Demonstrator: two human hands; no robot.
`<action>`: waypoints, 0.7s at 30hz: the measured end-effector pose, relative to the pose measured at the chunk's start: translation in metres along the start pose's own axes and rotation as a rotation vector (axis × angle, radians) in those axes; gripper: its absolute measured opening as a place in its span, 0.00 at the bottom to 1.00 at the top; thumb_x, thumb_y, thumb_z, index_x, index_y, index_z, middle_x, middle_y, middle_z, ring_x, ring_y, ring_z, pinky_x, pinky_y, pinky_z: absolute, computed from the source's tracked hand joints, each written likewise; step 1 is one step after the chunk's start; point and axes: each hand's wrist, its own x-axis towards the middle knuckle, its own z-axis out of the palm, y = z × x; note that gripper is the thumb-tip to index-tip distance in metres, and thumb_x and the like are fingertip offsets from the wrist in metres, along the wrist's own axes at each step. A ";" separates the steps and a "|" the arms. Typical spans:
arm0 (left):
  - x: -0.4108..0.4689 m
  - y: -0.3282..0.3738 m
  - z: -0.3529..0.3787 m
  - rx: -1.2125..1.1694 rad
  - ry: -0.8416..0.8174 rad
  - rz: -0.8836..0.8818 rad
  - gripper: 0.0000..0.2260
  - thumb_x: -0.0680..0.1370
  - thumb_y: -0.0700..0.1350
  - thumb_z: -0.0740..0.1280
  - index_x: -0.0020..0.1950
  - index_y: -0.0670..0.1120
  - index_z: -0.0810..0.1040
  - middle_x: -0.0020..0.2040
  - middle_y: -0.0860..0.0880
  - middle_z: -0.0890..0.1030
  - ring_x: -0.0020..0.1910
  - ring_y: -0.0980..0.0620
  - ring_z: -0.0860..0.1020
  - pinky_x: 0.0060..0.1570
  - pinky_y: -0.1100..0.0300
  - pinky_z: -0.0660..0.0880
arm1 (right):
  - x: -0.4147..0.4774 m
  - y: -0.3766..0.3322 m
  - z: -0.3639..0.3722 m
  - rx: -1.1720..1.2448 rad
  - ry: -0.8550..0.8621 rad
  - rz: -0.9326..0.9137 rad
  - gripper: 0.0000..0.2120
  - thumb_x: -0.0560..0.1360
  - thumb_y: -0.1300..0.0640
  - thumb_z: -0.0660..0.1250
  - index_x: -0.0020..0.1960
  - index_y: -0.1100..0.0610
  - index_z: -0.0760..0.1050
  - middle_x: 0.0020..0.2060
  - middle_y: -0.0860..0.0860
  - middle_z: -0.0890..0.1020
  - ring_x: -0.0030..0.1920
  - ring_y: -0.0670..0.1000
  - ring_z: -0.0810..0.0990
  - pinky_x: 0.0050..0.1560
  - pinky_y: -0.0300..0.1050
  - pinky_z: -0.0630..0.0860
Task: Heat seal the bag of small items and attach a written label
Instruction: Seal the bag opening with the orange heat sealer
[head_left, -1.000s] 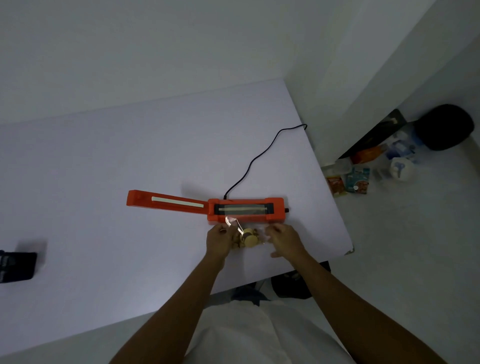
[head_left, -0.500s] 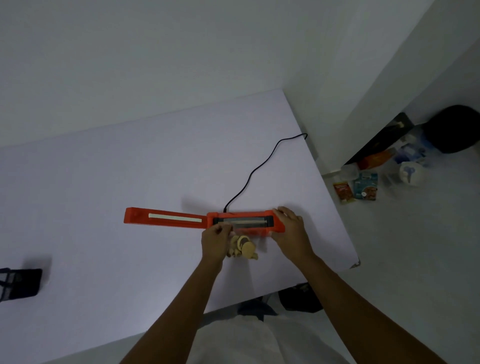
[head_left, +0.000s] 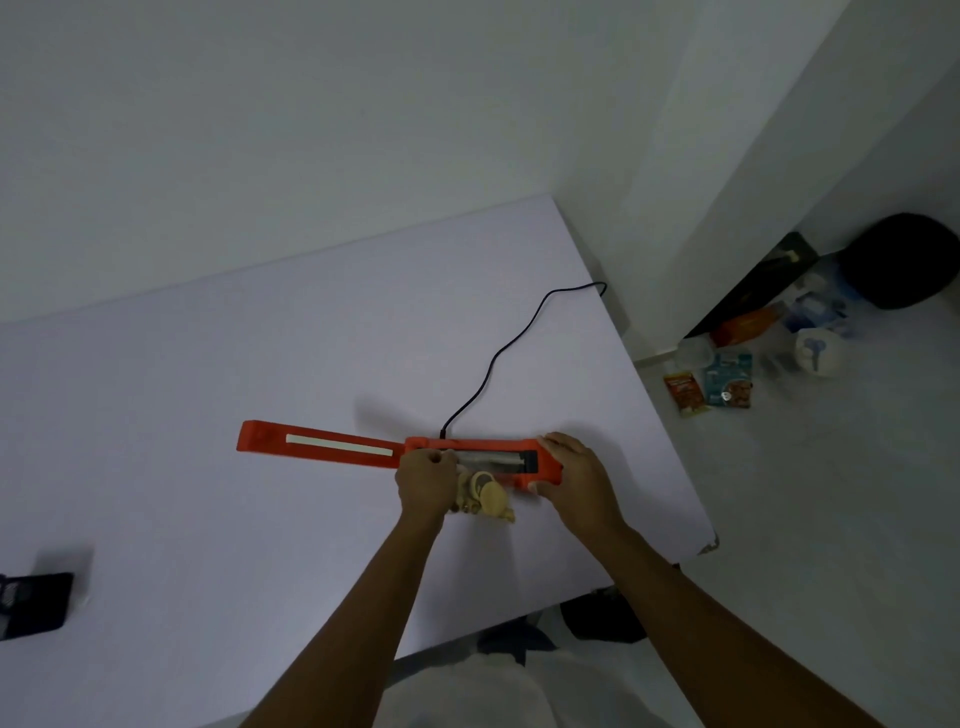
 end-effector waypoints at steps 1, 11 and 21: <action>-0.001 0.002 0.001 0.014 -0.001 0.016 0.12 0.78 0.41 0.65 0.38 0.35 0.79 0.31 0.43 0.77 0.28 0.50 0.73 0.30 0.58 0.73 | 0.000 0.001 0.000 0.002 -0.004 -0.001 0.35 0.68 0.61 0.78 0.73 0.57 0.70 0.70 0.54 0.73 0.70 0.55 0.70 0.72 0.50 0.68; -0.026 0.042 -0.001 0.110 -0.037 0.397 0.13 0.78 0.41 0.65 0.34 0.41 0.79 0.25 0.50 0.74 0.23 0.57 0.68 0.25 0.69 0.66 | -0.001 -0.005 -0.002 0.042 0.001 0.029 0.33 0.67 0.56 0.79 0.69 0.58 0.73 0.66 0.54 0.77 0.66 0.55 0.74 0.69 0.48 0.70; -0.048 0.035 -0.028 -0.118 -0.314 0.536 0.09 0.81 0.42 0.62 0.45 0.42 0.79 0.33 0.52 0.76 0.31 0.60 0.72 0.33 0.69 0.70 | -0.007 -0.012 -0.014 0.147 0.021 -0.080 0.25 0.66 0.63 0.79 0.61 0.63 0.78 0.52 0.49 0.79 0.49 0.43 0.77 0.54 0.26 0.73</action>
